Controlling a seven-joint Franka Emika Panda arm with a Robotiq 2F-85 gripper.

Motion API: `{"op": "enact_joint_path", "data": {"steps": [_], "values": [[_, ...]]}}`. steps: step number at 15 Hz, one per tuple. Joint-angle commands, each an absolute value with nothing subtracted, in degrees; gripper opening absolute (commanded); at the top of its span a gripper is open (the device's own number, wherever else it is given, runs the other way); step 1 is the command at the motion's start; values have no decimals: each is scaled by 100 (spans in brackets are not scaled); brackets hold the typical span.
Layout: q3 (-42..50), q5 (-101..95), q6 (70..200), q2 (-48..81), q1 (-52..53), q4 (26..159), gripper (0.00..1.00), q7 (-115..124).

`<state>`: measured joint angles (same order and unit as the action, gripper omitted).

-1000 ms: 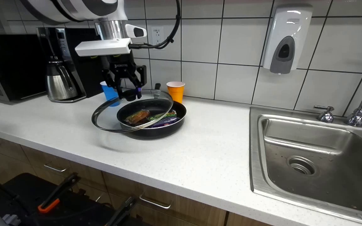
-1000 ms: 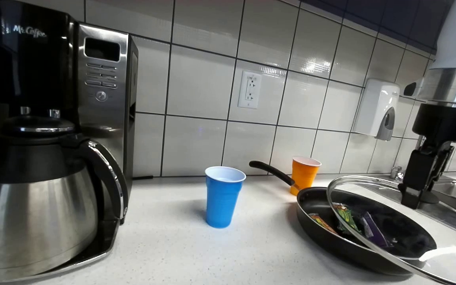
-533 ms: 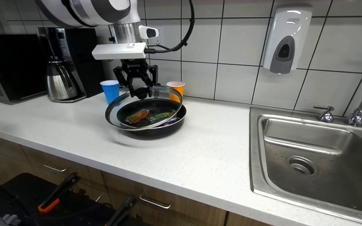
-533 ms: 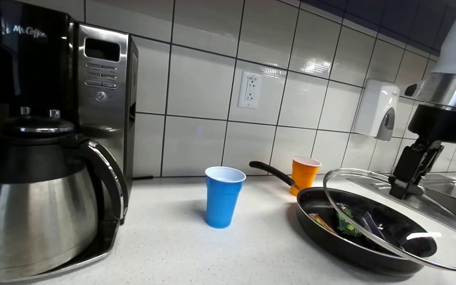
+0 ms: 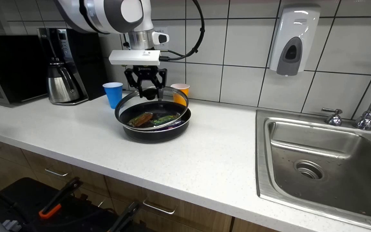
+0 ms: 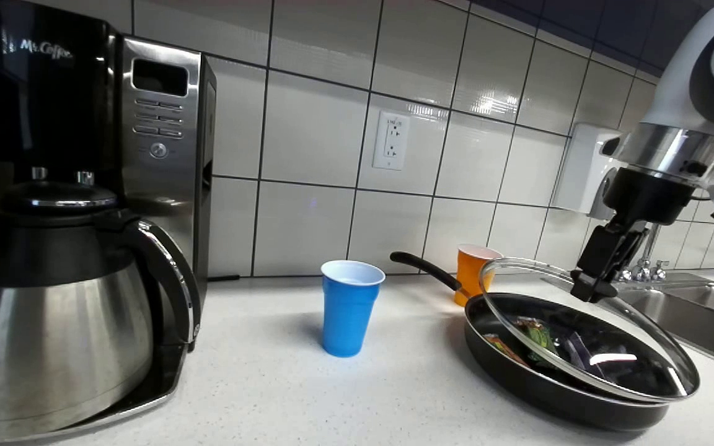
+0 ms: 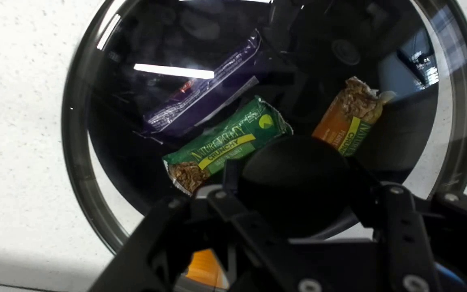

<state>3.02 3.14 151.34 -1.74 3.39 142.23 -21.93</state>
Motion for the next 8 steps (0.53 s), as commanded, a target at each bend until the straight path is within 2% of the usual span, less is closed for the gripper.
{"op": "enact_joint_path", "data": {"steps": [1, 8], "values": [[179, 737, 15195, 96, 263, 13816, 39, -2704], [-9, 889, 15112, 308, 176, 13688, 39, -2911]]}}
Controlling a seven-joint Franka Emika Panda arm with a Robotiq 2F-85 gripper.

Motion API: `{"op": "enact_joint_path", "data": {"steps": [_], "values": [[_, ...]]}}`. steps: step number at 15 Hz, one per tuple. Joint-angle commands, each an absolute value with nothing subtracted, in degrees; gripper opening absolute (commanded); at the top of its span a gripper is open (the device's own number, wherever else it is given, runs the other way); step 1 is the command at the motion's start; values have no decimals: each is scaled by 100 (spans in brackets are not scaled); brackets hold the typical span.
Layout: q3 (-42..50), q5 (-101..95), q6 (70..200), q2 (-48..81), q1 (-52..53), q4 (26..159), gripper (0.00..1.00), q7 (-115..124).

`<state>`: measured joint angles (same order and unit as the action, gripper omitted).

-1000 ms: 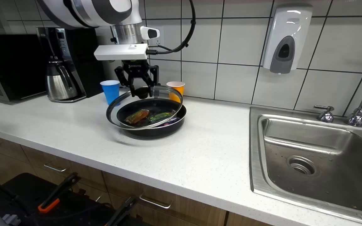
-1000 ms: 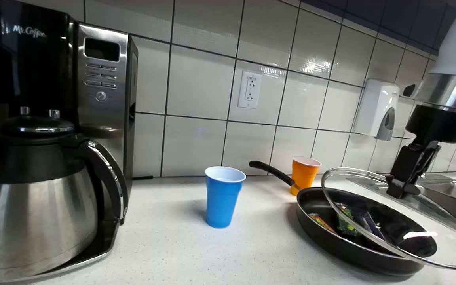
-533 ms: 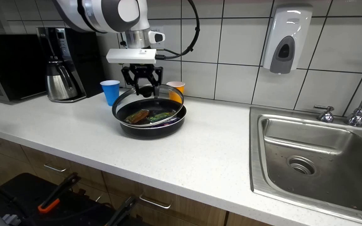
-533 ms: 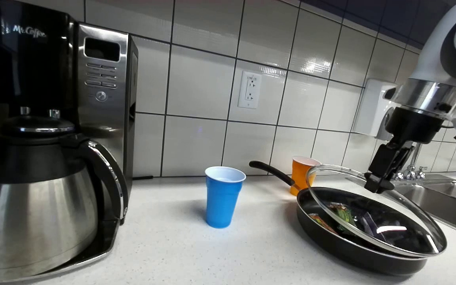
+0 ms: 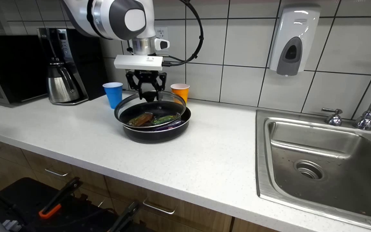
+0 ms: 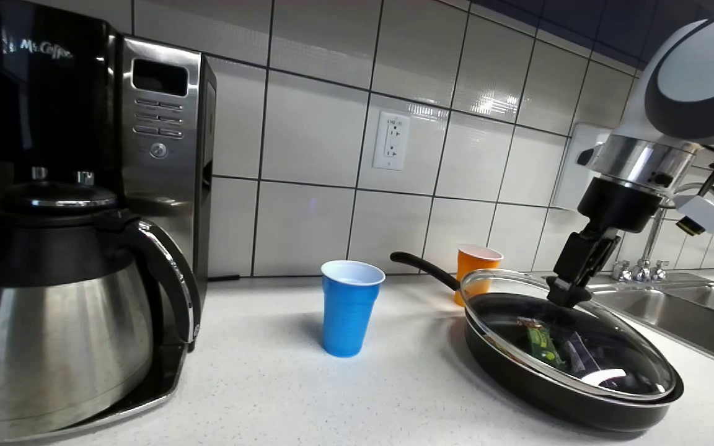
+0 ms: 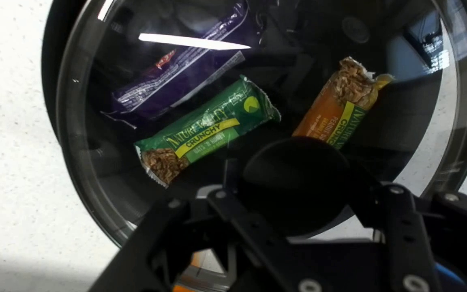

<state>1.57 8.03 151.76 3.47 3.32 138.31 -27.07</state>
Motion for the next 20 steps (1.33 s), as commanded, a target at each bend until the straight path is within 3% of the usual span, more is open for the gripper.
{"op": "enact_joint_path", "data": {"steps": [1, 20], "values": [[-14, 852, 15089, 291, 165, 13702, 39, -2887], [67, 687, 15090, 320, -83, 13838, 39, -2760]]}}
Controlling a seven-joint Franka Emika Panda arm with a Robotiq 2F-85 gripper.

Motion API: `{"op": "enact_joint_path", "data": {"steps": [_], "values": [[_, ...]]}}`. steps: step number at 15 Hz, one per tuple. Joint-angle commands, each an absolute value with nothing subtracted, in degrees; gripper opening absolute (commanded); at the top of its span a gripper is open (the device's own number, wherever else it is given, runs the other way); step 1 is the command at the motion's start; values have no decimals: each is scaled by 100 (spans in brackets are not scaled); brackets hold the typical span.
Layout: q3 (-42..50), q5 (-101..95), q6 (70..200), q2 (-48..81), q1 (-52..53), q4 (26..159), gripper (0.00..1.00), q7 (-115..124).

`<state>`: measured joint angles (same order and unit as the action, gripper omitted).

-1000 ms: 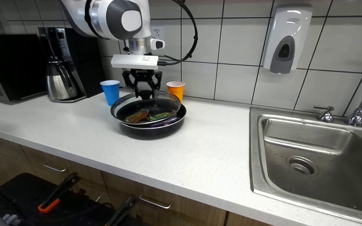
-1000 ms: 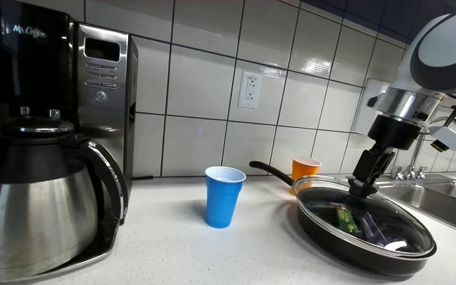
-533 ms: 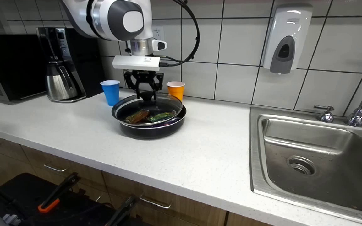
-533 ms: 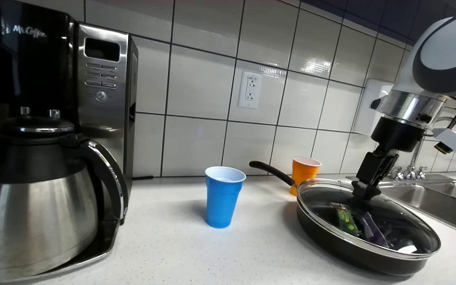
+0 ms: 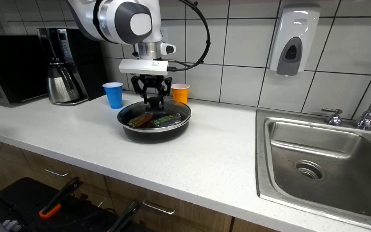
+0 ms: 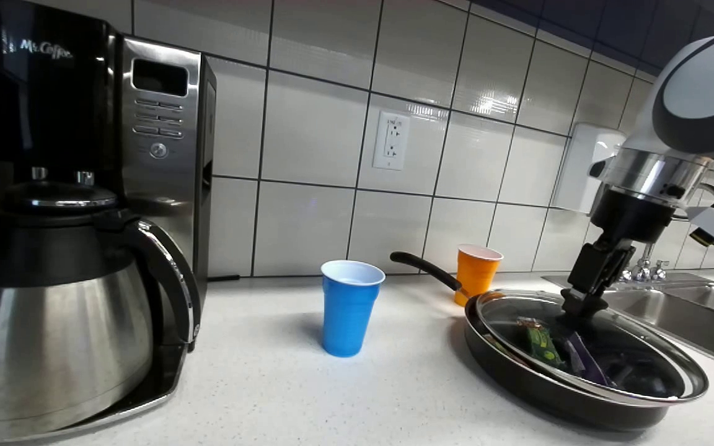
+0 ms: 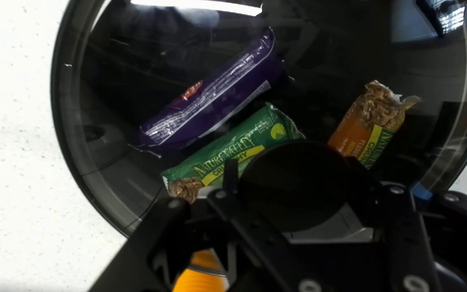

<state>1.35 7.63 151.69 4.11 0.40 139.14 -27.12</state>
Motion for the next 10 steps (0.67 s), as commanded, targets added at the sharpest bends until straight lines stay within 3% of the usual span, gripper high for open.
{"op": "enact_joint_path", "data": {"steps": [1, 10], "values": [[63, 707, 15097, 336, -87, 13824, 39, -2775], [54, 750, 15183, 486, -136, 13703, 39, -2815]]}}
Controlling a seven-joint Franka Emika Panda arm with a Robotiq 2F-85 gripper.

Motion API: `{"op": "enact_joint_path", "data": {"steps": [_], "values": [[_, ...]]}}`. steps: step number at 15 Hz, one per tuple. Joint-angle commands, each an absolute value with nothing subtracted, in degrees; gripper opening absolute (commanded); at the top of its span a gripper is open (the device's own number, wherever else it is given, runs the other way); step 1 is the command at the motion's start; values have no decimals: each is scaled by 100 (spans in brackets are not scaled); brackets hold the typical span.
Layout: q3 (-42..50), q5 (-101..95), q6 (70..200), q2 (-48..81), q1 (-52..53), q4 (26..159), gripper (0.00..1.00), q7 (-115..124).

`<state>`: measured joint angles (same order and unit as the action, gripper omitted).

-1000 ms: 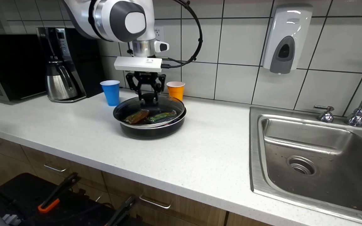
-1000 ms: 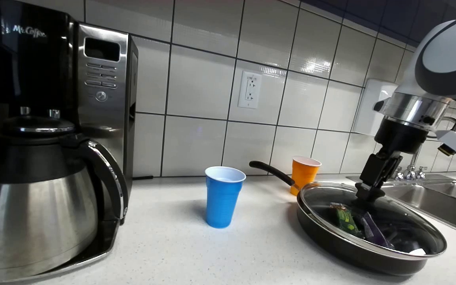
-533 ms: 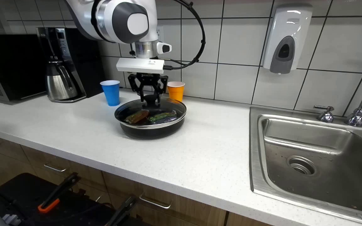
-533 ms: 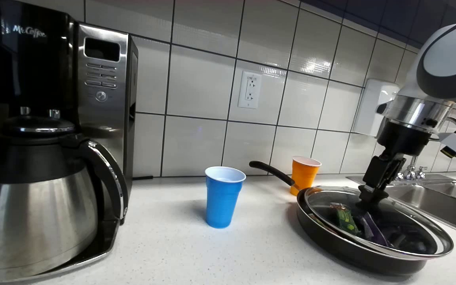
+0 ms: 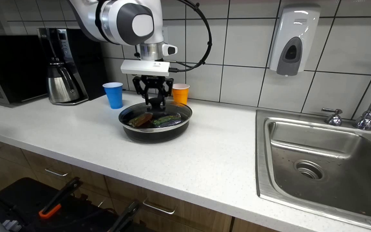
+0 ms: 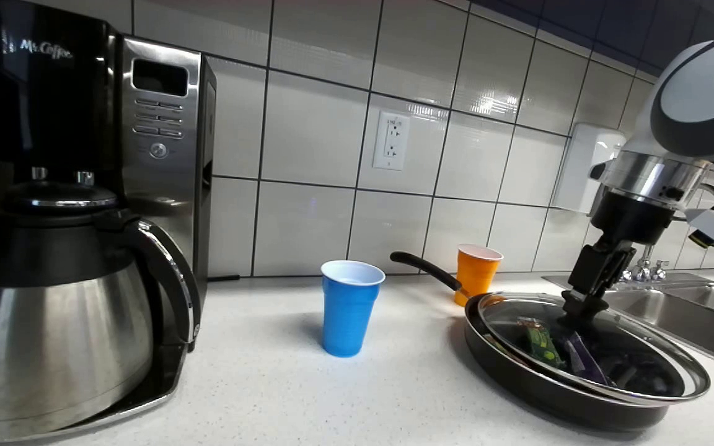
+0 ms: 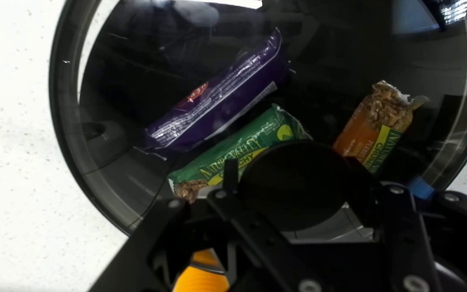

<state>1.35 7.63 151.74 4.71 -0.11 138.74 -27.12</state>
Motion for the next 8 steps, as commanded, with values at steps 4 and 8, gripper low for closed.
{"op": "enact_joint_path", "data": {"steps": [4, 8], "values": [[22, 774, 15200, 527, -128, 13598, 39, -2846], [-72, 837, 15253, 714, -118, 13438, 39, -2890]]}}
